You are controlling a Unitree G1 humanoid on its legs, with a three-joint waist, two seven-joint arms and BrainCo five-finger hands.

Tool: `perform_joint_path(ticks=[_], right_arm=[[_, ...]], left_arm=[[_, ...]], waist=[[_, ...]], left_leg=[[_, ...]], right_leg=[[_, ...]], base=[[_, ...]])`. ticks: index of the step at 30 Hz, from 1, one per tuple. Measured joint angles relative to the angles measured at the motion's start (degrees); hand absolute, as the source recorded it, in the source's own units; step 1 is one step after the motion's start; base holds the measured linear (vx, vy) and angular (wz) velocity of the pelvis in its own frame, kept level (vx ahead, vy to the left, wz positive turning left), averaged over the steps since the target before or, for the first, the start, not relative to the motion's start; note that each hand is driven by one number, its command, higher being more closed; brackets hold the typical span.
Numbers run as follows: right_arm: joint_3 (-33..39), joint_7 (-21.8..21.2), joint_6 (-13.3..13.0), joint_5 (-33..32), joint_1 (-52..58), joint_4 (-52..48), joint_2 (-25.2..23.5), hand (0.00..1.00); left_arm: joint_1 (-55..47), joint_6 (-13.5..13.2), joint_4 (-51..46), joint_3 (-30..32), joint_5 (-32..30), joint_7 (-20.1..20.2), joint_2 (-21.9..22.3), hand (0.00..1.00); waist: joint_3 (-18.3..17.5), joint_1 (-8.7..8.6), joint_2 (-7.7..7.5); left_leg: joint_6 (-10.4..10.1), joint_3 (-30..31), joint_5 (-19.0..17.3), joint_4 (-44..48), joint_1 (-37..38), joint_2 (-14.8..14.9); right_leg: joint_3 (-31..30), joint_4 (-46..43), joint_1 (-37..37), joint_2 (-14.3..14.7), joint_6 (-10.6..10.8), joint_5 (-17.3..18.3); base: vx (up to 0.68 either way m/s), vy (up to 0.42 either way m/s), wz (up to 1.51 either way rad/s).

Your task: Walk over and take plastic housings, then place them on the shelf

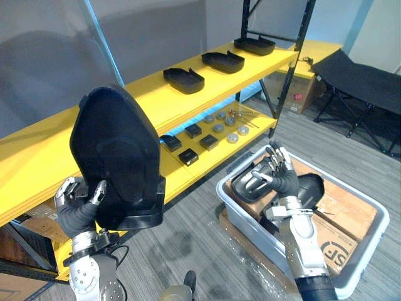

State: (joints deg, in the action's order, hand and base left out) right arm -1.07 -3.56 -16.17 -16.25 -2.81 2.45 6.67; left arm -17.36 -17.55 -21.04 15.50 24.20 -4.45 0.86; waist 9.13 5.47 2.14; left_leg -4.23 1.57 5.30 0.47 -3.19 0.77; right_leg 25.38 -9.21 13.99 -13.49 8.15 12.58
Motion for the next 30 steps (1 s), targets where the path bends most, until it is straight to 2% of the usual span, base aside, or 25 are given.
perform_joint_path(ticks=[2,5,6,7,9,10,11,12,13,14,15,16,17,18,19,20,21,22,23,24,25,26,27,30], right_arm=[[-0.21,-0.16,-0.39,-0.01,-0.04,0.0,-1.09,0.0],[-0.45,-0.12,-0.48,0.02,-0.37,0.01,-3.42,0.0],[-0.52,-0.15,-0.73,-0.01,-0.54,0.37,-3.6,0.0],[-0.54,-0.17,-0.75,-0.04,-0.54,0.51,-3.52,0.0],[-0.67,-0.36,-1.42,-0.35,-0.82,0.53,-3.55,0.0],[-0.85,-0.77,-1.9,-0.4,-1.23,0.56,-3.78,0.0],[-1.37,-1.39,-2.79,-0.37,-1.98,1.11,-3.99,0.0],[-1.66,-1.51,-3.12,-0.35,-2.27,1.27,-4.24,0.0],[-2.89,-1.68,-3.81,-0.27,-2.56,1.27,-4.46,0.0],[-4.01,-1.77,-3.85,-0.25,-3.12,1.28,-4.48,0.0],[-4.42,-1.77,-3.85,-0.25,-3.48,1.31,-4.46,0.0],[-4.69,-1.74,-3.82,-0.24,-4.31,1.4,-4.42,0.0],[-4.63,-1.74,-3.75,-0.33,-5.2,1.44,-4.15,0.0],[-4.62,-1.75,-3.74,-0.4,-5.35,1.44,-3.8,0.0],[-4.62,-1.74,-3.66,-0.47,-5.32,1.43,-3.13,0.0],[-4.58,-1.74,-3.54,-0.5,-5.23,1.42,-2.52,0.0],[-4.48,-1.74,-3.43,-0.6,-5.21,1.39,-2.33,0.0],[-4.39,-1.82,-3.12,-1.23,-5.22,1.33,-2.29,0.0],[-4.54,-2.48,-2.43,-1.53,-5.31,1.45,-1.7,0.0],[-4.75,-2.94,-2.02,-1.77,-5.2,1.39,-1.17,0.0],[-4.75,-3.01,-1.74,-2.21,-5.15,1.4,-0.97,0.0],[-4.69,-3.04,-1.44,-2.57,-5.17,1.27,-0.79,0.0],[-4.32,-3.03,-1.09,-3.57,-5.08,0.47,-0.37,0.0],[-1.85,-2.66,-0.89,-3.68,-4.44,-1.22,-0.14,0.0]], left_arm=[[-0.01,0.0,-0.3,1.22,-0.09,0.4,-0.04,1.0],[0.26,-0.02,-1.47,3.48,-0.02,0.73,-0.06,1.0],[0.72,0.03,-1.47,3.63,-0.05,0.75,0.14,1.0],[0.74,0.07,-1.47,3.45,-0.17,0.74,0.27,1.0],[1.55,0.07,-1.54,3.4,-0.85,0.72,-0.19,1.0],[2.27,0.08,-1.55,3.67,-2.06,0.21,-0.53,1.0],[2.52,0.08,-1.57,3.7,-2.57,-0.45,-0.62,1.0],[2.69,0.08,-1.54,3.52,-2.72,-0.87,-0.8,1.0],[3.44,0.12,-1.48,3.42,-2.76,-1.74,-1.17,1.0],[4.5,0.13,-1.43,3.3,-2.76,-2.3,-1.74,1.0],[5.17,0.19,-1.28,3.26,-2.77,-2.47,-2.13,1.0],[6.48,0.3,-0.92,3.18,-2.79,-3.11,-3.07,1.0],[7.83,0.56,-0.18,3.19,-2.74,-3.68,-3.72,1.0],[8.52,0.79,0.39,3.16,-2.73,-3.92,-4.03,1.0],[9.37,0.96,1.28,3.0,-2.7,-4.15,-4.54,1.0],[9.66,1.05,2.08,2.64,-2.65,-4.3,-4.86,1.0],[9.6,1.11,2.23,2.31,-2.64,-4.36,-4.89,1.0],[9.32,1.2,2.24,1.64,-2.63,-4.39,-4.88,1.0],[8.33,1.29,2.61,1.16,-2.61,-4.45,-3.28,1.0],[6.88,1.46,2.38,0.55,-2.56,-4.74,-1.48,1.0],[6.33,1.47,2.4,0.18,-2.52,-4.71,-0.75,1.0],[5.96,1.47,2.31,-0.14,-2.49,-4.67,-0.15,1.0],[6.06,1.51,2.32,-1.59,-2.23,-4.64,0.38,1.0],[6.84,1.52,2.36,-3.85,-1.82,-4.25,0.9,1.0]], waist=[[0.09,0.28,-0.99],[-0.14,0.68,-3.72],[-0.16,0.68,-4.49],[-0.31,0.68,-4.22],[-0.4,0.52,-3.72],[-0.34,0.55,-3.81],[-0.01,0.29,-3.23],[0.03,0.03,-2.95],[-0.08,-0.14,-2.82],[-0.11,-0.2,-2.6],[-0.11,-0.21,-2.56],[-0.1,-0.2,-2.53],[-0.1,-0.3,-2.54],[-0.1,-0.47,-2.52],[-0.12,-1.19,-2.56],[-0.29,-1.81,-2.84],[-0.61,-1.81,-3.36],[-1.38,-1.51,-4.66],[-1.92,-0.8,-3.34],[-2.8,-0.82,-1.16],[-3.29,-0.75,-0.36],[-3.71,-0.6,0.3],[-4.03,-1.38,0.79],[-4.17,-2.48,0.94]], left_leg=[[0.45,-0.8,-0.02,0.02,-0.06,-0.97],[1.84,-0.67,-1.51,1.21,-1.44,-3.85],[2.37,-0.21,-2.82,2.31,-1.87,-4.52],[2.79,0.11,-3.01,2.5,-1.73,-4.5],[3.73,1.0,-3.97,2.5,-0.06,-4.31],[4.61,1.27,-4.76,1.79,2.18,-4.51],[5.74,1.94,-5.98,1.41,4.45,-4.32],[6.15,2.52,-6.59,1.6,5.04,-4.2],[6.68,3.2,-7.5,2.03,5.86,-3.58],[6.23,4.47,-7.95,2.24,6.28,-2.72],[6.06,5.17,-8.1,2.41,6.29,-2.36],[5.56,6.23,-8.48,2.55,6.23,-1.78],[4.88,7.83,-8.95,2.82,6.11,-1.73],[4.69,8.89,-9.2,3.08,6.14,-1.84],[4.1,11.09,-9.67,3.44,6.18,-2.15],[3.52,12.89,-10.03,3.57,6.16,-2.72],[3.19,13.66,-10.24,3.61,6.15,-3.22],[2.06,14.46,-11.17,3.74,6.15,-4.46],[1.15,14.76,-12.78,4.85,6.04,-3.73],[0.68,12.96,-14.15,6.23,5.18,-1.87],[0.5,12.34,-14.41,6.22,5.16,-0.83],[0.31,11.12,-14.51,6.11,5.17,0.08],[-0.19,5.45,-14.27,6.01,5.0,2.32],[-1.28,-1.38,-13.48,5.88,4.92,4.16]], right_leg=[[-0.04,-0.04,0.02,-1.1,0.47,0.29],[0.78,-0.16,-0.01,-3.63,0.66,0.37],[1.05,-3.42,-0.63,-4.61,0.37,-1.48],[0.88,-6.21,-1.73,-5.0,-0.77,-2.22],[-1.1,-18.45,-6.35,-7.07,-5.33,-5.23],[-3.25,-27.1,-9.81,-8.95,-8.51,-9.62],[-5.72,-34.28,-13.17,-10.26,-9.84,-15.65],[-6.87,-37.09,-14.56,-10.36,-9.03,-14.15],[-8.12,-39.39,-16.99,-9.52,-7.42,-9.13],[-8.19,-37.38,-18.71,-7.29,-6.49,-5.74],[-8.25,-34.69,-19.25,-5.98,-5.95,-4.59],[-9.01,-26.69,-19.84,-3.06,-5.1,-3.52],[-11.85,-18.27,-20.04,-0.28,-4.34,-3.56],[-13.69,-14.91,-20.0,0.88,-3.79,-3.79],[-17.61,-10.14,-19.9,2.77,-2.91,-4.33],[-20.39,-6.87,-19.77,3.61,-1.76,-5.45],[-20.85,-5.2,-19.63,3.5,-1.69,-7.19],[-20.6,-1.99,-18.76,2.67,-2.25,-12.62],[-19.18,1.07,-16.42,3.29,-1.15,-11.89],[-17.49,4.9,-13.92,5.05,-1.79,-12.96],[-17.22,6.19,-13.29,6.0,-2.2,-13.44],[-16.81,7.28,-12.61,6.69,-2.65,-13.78],[-14.26,8.92,-10.68,7.77,-2.88,-13.91],[-12.11,9.44,-9.93,8.38,-3.05,-13.79]], base=[[0.05,0.054,0.1],[0.12,0.054,0.19],[0.14,0.06,0.22],[0.2,0.11,0.27],[0.16,0.11,0.18],[0.24,0.116,0.09],[0.3,0.122,0.11],[0.27,0.086,0.19],[0.31,0.08,0.36],[0.25,0.054,0.4],[0.29,0.032,0.49],[0.22,-0.041,0.6],[0.21,-0.075,0.68],[0.19,-0.141,0.89],[0.17,-0.194,1.08],[0.17,-0.213,1.06],[0.16,-0.254,0.94],[0.18,-0.326,0.56],[0.2,-0.369,0.54],[0.16,-0.291,0.26],[0.14,-0.204,0.19],[0.14,-0.174,0.36],[0.13,-0.168,0.39],[0.08,-0.109,0.37]])
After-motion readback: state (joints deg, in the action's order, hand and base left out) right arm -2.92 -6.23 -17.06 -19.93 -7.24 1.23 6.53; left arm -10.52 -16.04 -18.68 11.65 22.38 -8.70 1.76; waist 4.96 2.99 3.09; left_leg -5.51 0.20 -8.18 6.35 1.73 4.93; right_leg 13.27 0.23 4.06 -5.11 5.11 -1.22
